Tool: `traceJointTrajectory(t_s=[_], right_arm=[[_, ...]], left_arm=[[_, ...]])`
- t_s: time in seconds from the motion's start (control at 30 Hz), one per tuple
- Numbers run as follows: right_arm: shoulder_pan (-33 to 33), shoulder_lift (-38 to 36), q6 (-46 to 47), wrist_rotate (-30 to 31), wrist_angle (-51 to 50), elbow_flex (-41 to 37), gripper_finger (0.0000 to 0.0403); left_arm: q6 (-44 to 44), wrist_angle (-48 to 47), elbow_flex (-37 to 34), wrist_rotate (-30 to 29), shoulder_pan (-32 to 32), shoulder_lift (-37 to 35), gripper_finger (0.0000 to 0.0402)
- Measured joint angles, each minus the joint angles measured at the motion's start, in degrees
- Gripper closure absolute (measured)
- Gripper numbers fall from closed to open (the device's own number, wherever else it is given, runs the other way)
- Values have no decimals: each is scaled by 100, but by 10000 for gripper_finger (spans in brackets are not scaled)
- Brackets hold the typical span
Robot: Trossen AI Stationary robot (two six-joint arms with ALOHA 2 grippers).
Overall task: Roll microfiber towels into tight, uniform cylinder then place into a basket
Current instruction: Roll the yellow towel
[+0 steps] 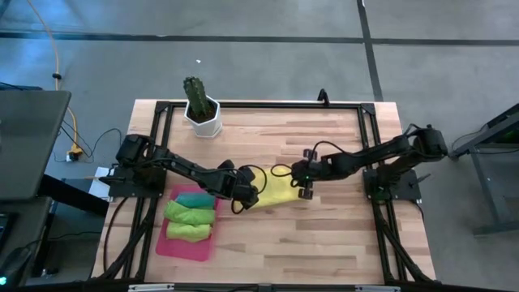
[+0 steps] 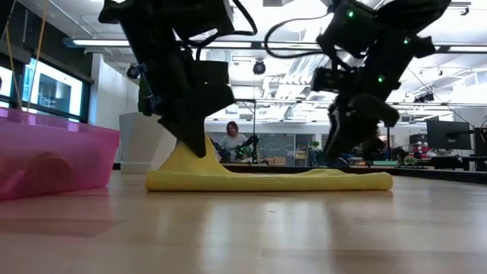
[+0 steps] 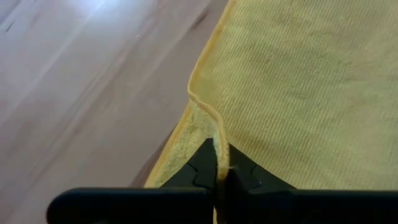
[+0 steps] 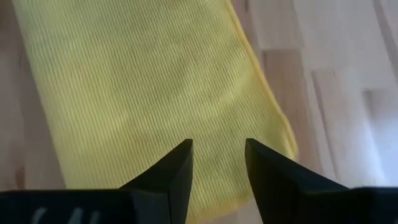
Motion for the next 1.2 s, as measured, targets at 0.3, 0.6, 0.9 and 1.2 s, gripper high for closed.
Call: traceJointTrajectory(t_s=[0.3,0.6,0.9,1.2], right_arm=[[2,439,-37,-15,94,0,269],[2,465,24,-38,15,0,269],[2,465,269,-40,-151,0,269],[2,465,282,-40,-157,0,269]], left_arm=[[10,-15,-2,37,0,13,383],[10,-108,-2,-8,0,13,303],[-121,-398,-2,-30,57,13,264],[-138,-417,-2,-7,155,13,228]])
